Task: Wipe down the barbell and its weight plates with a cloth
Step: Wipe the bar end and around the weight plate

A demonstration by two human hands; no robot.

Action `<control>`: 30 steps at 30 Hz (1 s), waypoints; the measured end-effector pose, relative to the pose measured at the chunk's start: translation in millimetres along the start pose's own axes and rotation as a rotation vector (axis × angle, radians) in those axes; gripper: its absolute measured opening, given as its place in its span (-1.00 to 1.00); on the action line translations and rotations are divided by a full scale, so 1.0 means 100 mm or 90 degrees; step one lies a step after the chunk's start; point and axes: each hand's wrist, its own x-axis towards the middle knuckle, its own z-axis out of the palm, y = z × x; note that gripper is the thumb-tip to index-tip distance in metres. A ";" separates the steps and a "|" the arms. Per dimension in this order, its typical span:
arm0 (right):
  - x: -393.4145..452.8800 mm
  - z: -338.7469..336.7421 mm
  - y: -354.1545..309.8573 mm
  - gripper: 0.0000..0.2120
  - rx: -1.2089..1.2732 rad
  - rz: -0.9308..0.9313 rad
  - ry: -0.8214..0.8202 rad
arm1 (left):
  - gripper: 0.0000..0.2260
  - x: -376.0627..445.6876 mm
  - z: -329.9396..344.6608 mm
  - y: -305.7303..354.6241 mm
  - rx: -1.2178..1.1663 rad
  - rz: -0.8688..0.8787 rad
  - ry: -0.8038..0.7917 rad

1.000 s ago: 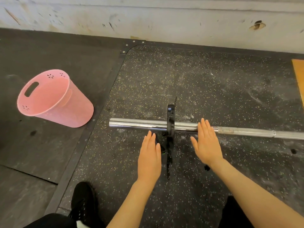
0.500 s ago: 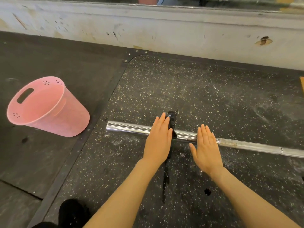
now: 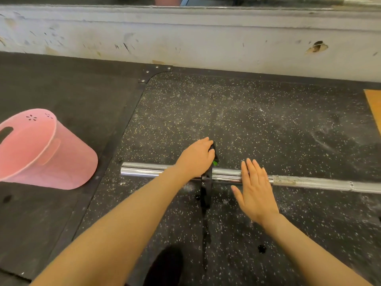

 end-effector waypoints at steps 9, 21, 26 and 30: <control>0.07 -0.02 0.00 -0.27 -0.004 0.018 -0.009 | -0.50 -0.48 0.20 -0.09 0.129 0.142 0.071; 0.09 -0.07 -0.01 -0.24 -0.002 0.022 -0.025 | -0.60 0.12 0.01 0.00 -0.049 0.001 0.010; 0.10 -0.09 0.01 -0.26 0.002 0.020 -0.026 | -0.54 -0.27 0.18 -0.13 -0.010 0.104 0.087; 0.14 -0.10 0.02 -0.27 -0.010 0.020 -0.032 | -0.52 -0.46 0.30 -0.13 -0.010 0.132 0.132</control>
